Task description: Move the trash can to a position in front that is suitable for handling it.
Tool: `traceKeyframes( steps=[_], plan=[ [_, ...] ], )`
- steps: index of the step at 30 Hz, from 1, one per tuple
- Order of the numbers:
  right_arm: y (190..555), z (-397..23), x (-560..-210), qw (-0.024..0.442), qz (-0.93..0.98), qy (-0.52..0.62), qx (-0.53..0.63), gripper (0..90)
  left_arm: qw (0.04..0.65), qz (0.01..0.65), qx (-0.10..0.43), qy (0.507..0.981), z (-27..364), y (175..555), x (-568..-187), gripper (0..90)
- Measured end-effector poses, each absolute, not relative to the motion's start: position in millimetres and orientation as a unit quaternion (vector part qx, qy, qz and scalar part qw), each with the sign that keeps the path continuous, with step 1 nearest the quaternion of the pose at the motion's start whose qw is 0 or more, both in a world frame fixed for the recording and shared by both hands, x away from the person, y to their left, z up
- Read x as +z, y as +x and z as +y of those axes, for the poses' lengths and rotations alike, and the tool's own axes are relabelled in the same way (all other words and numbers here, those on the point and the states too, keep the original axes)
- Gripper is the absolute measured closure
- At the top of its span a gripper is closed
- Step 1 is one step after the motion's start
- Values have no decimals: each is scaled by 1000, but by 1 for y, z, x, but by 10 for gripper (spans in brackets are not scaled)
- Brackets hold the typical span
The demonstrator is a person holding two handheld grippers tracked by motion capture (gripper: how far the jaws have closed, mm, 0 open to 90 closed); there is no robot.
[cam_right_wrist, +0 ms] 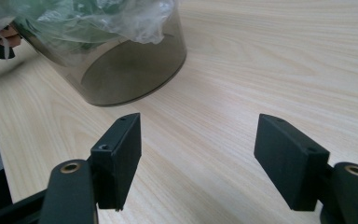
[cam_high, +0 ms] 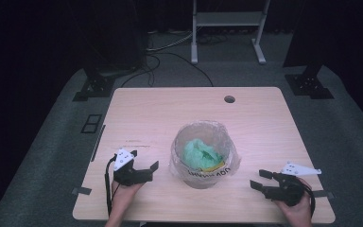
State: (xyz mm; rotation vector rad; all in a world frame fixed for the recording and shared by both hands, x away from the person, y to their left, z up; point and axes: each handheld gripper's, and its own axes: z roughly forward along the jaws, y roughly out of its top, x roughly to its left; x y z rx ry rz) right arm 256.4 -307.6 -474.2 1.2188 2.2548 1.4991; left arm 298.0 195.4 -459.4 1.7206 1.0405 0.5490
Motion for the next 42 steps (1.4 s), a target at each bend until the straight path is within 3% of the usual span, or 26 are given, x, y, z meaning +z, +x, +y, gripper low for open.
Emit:
traceKeyframes(
  steps=[20, 42],
  plan=[
    [243, -256, -456, 86, 775, 343, 524, 280, 507, 430, 217, 714, 193, 297, -461, 10],
    [267, -202, -444, 97, 808, 309, 493, 263, 510, 437, 211, 710, 192, 298, -461, 10]
  ],
)
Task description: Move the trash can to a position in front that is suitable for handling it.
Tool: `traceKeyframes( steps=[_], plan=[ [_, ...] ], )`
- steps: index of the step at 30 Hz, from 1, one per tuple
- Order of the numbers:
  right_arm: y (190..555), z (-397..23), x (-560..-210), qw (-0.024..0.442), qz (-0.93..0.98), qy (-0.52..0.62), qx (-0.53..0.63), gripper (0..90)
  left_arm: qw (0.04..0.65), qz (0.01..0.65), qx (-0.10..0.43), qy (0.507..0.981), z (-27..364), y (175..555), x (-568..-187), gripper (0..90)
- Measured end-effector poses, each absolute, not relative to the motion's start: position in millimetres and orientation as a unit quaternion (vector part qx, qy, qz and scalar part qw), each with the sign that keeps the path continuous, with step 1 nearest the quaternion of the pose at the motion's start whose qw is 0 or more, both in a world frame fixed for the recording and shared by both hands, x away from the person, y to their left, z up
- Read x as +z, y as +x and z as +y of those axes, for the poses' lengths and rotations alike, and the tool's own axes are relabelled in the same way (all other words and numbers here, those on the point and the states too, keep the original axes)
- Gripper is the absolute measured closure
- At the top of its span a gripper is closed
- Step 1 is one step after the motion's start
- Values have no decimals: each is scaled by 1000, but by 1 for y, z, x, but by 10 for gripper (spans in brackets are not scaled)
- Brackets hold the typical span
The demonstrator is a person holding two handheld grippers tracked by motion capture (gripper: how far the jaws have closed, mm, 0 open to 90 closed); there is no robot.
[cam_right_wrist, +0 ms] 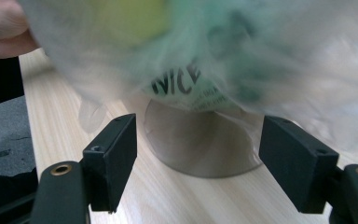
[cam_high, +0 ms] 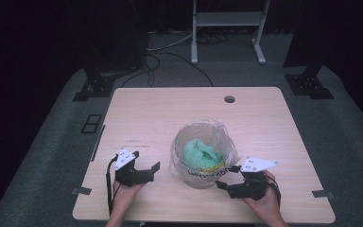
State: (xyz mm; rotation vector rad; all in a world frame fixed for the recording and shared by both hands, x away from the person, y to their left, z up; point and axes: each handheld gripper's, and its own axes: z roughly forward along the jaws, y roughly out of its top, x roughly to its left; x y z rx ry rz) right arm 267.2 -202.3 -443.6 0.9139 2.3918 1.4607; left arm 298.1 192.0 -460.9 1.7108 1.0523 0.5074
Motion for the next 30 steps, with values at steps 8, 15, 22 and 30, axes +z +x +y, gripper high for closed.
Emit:
traceKeyframes(
  steps=[8, 15, 22, 30],
  plan=[
    [274, -194, -443, 107, 801, 332, 486, 251, 506, 440, 210, 711, 193, 299, -463, 10],
    [285, -183, -440, 108, 802, 333, 484, 252, 505, 445, 211, 709, 195, 300, -464, 10],
    [302, -168, -436, 109, 802, 336, 482, 252, 504, 449, 209, 707, 197, 301, -465, 10],
    [324, -149, -429, 113, 798, 333, 489, 252, 504, 452, 212, 705, 200, 301, -465, 10]
  ],
)
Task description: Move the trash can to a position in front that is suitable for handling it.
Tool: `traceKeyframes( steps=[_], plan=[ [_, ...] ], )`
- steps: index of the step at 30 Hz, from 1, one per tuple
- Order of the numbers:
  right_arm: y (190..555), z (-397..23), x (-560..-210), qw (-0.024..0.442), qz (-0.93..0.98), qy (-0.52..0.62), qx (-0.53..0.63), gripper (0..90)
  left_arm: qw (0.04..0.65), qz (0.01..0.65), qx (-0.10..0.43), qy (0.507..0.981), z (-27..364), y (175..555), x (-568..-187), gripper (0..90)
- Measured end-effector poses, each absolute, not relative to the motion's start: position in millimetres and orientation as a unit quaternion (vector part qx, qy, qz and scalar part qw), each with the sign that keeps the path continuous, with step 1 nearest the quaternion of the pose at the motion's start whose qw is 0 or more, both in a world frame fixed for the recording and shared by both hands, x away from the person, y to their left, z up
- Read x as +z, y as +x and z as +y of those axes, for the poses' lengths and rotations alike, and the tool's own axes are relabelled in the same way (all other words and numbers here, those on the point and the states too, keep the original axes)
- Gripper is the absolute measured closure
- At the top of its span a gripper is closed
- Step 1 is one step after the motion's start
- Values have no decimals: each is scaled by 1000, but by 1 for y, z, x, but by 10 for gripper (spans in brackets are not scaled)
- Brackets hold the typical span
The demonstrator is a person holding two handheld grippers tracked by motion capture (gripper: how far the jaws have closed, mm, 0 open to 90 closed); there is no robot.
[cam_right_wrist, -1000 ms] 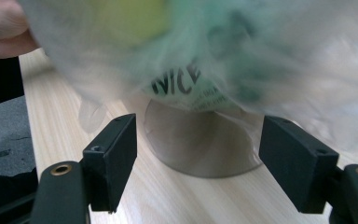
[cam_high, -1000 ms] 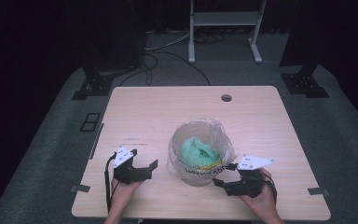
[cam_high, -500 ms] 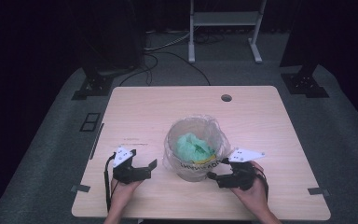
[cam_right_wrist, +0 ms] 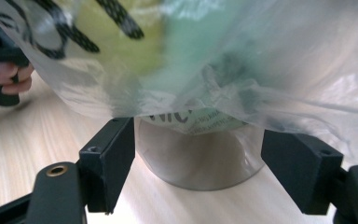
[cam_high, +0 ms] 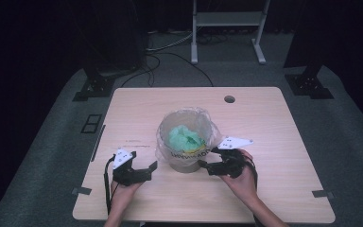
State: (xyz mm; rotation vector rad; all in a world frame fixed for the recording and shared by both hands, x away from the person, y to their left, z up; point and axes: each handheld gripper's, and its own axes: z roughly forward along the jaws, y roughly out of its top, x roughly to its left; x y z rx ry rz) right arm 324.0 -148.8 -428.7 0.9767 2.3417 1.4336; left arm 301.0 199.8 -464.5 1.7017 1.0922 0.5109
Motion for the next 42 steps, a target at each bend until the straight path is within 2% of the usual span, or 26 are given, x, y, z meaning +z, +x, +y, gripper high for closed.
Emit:
traceKeyframes(
  steps=[27, 37, 42],
  plan=[
    [368, -99, -425, 114, 793, 324, 504, 252, 508, 444, 210, 708, 198, 299, -463, 10],
    [365, -133, -419, 105, 792, 321, 509, 252, 509, 436, 209, 712, 193, 298, -462, 10],
    [361, -158, -416, 118, 795, 326, 498, 252, 517, 431, 204, 710, 192, 297, -457, 10]
  ],
)
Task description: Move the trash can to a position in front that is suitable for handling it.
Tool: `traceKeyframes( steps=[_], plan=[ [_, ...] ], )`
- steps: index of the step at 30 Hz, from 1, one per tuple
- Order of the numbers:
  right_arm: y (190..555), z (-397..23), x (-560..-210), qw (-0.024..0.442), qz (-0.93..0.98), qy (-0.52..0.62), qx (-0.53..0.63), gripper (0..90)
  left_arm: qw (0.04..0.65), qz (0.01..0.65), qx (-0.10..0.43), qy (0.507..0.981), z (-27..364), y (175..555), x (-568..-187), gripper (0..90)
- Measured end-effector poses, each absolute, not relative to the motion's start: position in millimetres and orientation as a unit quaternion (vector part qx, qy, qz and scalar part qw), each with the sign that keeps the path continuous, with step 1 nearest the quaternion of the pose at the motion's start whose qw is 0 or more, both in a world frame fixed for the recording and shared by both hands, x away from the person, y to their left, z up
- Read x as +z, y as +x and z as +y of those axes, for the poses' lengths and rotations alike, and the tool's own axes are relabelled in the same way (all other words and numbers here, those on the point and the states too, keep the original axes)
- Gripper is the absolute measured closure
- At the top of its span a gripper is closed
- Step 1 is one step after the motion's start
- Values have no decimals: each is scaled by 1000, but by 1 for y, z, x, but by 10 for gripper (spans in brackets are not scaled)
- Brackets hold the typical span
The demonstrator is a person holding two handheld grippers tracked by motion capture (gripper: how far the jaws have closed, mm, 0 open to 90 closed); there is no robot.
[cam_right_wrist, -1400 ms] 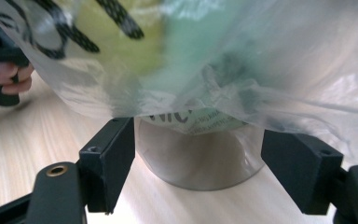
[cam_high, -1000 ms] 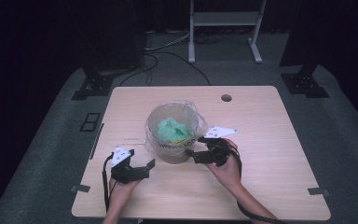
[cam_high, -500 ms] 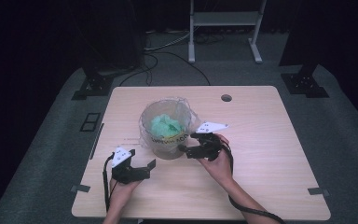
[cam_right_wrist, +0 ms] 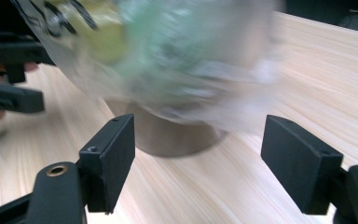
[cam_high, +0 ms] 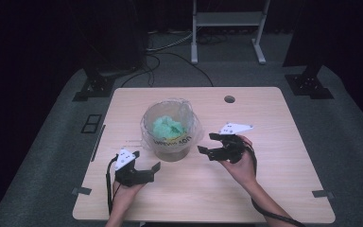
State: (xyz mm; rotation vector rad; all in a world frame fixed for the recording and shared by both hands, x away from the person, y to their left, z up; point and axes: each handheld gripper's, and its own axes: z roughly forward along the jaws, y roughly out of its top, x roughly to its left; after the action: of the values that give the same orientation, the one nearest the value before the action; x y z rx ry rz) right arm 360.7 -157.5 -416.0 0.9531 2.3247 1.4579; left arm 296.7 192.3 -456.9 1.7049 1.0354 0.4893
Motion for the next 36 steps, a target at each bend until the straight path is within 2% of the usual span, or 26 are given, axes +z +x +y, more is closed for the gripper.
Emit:
traceKeyframes(
  steps=[18, 27, 32, 36],
  plan=[
    [325, -246, -444, 133, 777, 379, 485, 252, 564, 393, 199, 699, 196, 297, -415, 10],
    [299, -264, -462, 128, 757, 398, 502, 252, 574, 381, 207, 695, 195, 310, -386, 27],
    [294, -265, -461, 133, 758, 394, 502, 252, 560, 399, 222, 692, 194, 324, -371, 46],
    [293, -266, -459, 136, 751, 394, 512, 255, 543, 426, 218, 690, 195, 339, -365, 113]
  ],
)
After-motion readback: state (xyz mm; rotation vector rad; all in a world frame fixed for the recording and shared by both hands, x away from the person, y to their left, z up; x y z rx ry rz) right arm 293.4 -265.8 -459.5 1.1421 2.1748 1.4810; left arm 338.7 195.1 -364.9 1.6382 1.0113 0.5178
